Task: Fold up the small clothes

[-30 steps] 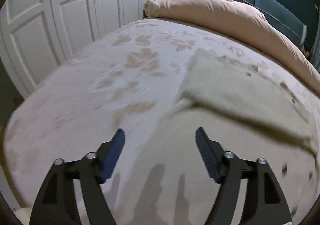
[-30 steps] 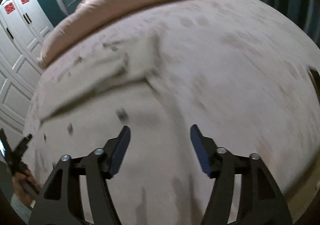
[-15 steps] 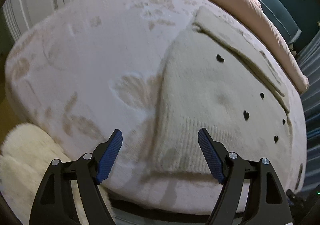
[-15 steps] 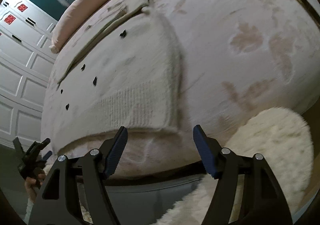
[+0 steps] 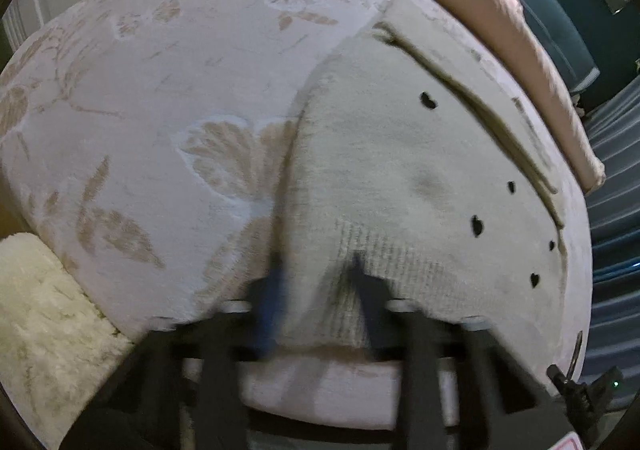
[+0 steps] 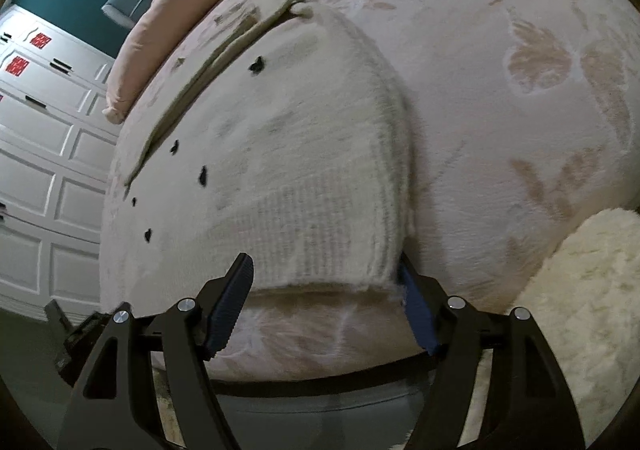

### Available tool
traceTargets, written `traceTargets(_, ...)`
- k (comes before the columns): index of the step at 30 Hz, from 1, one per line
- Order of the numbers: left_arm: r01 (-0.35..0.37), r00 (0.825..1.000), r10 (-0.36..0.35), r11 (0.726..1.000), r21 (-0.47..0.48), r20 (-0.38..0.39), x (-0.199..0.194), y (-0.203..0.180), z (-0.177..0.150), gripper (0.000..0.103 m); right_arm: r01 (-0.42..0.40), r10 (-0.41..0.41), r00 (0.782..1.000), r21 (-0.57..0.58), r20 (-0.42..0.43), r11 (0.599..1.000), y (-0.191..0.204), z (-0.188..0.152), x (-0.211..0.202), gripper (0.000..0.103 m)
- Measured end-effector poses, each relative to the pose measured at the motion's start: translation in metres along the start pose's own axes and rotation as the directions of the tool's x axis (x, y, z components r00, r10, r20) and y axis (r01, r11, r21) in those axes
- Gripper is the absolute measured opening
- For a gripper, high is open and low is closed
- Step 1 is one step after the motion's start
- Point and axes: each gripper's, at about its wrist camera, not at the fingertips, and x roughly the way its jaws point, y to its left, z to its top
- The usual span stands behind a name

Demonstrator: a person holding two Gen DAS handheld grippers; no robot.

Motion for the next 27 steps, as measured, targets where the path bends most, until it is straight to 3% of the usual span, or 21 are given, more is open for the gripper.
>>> traceTargets(2, 0.034, 0.999, -0.035, 0.999, -0.026, -0.017, 0.000, 0.004, 0.003, 0.008, 0.007, -0.007, 1.000, -0.023, 0.006, 1.000, 0.004, 0.001, 0.000, 0.061)
traceTargets(5, 0.042, 0.999, -0.042, 0.999, -0.010, -0.009, -0.005, 0.000, 0.002, 0.007, 0.040, -0.037, 0.998, -0.060, 0.049, 0.997, 0.010, 0.000, -0.001, 0.037)
traceTargets(6, 0.042, 0.999, -0.042, 0.999, 0.001, -0.007, -0.006, -0.001, 0.002, 0.007, 0.051, -0.047, 0.997, -0.071, 0.056, 0.996, 0.010, 0.000, -0.001, 0.014)
traceTargets(7, 0.037, 0.999, -0.037, 0.999, 0.015, -0.005, -0.008, -0.004, 0.001, 0.006, 0.066, -0.060, 0.996, -0.089, 0.066, 0.994, 0.012, 0.000, -0.002, 0.009)
traceTargets(10, 0.063, 0.998, -0.062, 0.998, -0.014, 0.014, -0.017, 0.001, 0.000, 0.008, 0.075, -0.063, 0.993, -0.127, 0.098, 0.989, 0.017, -0.001, -0.011, 0.008)
traceTargets(12, 0.054, 0.998, -0.054, 0.998, -0.039, 0.022, -0.019, 0.005, 0.001, 0.016, 0.075, -0.061, 0.993, -0.138, 0.102, 0.988, 0.016, -0.002, -0.015, 0.009)
traceTargets(14, -0.020, 0.999, 0.023, 0.999, -0.049, 0.050, -0.018, 0.009, 0.001, 0.047, 0.067, -0.058, 0.995, -0.120, 0.078, 0.991, 0.011, 0.000, -0.012, 0.012)
traceTargets(15, -0.053, 0.997, 0.056, 0.997, -0.053, 0.058, -0.017, 0.010, 0.001, 0.050, 0.066, -0.059, 0.996, -0.099, 0.072, 0.993, 0.007, 0.000, -0.010, 0.014)
traceTargets(17, -0.053, 0.997, 0.056, 0.997, -0.062, 0.044, -0.010, 0.014, 0.000, 0.051, 0.049, -0.045, 0.997, -0.060, 0.065, 0.997, -0.001, 0.002, -0.008, 0.021)
traceTargets(19, -0.051, 0.997, 0.054, 0.997, -0.062, 0.046, -0.006, 0.014, 0.001, 0.056, 0.031, -0.031, 0.997, -0.005, 0.067, 0.999, -0.008, 0.003, -0.006, 0.047)
traceTargets(21, -0.044, 0.998, 0.047, 0.998, -0.048, 0.051, -0.005, 0.010, 0.001, 0.059, 0.021, -0.022, 0.997, 0.022, 0.076, 1.000, -0.010, 0.004, -0.005, 0.053)
traceTargets(24, -0.013, 0.999, 0.015, 0.999, -0.034, 0.043, 0.000, 0.002, 0.005, 0.058, -0.015, 0.012, 0.998, 0.049, 0.062, 0.999, -0.010, 0.008, 0.000, 0.055)
traceTargets(25, 0.015, 0.999, -0.014, 1.000, -0.025, 0.033, 0.001, -0.001, 0.008, 0.046, -0.017, 0.013, 0.998, 0.056, 0.060, 0.998, -0.009, 0.010, 0.003, 0.055)
traceTargets(26, 0.046, 0.999, -0.045, 0.999, -0.021, 0.018, 0.002, -0.004, 0.009, 0.019, -0.014, 0.011, 0.998, 0.057, 0.062, 0.998, -0.008, 0.012, 0.004, 0.055)
traceTargets(27, 0.060, 0.998, -0.060, 0.998, -0.022, -0.007, 0.003, -0.006, 0.011, 0.008, -0.014, 0.010, 0.998, 0.056, 0.069, 0.998, -0.006, 0.014, 0.004, 0.047)
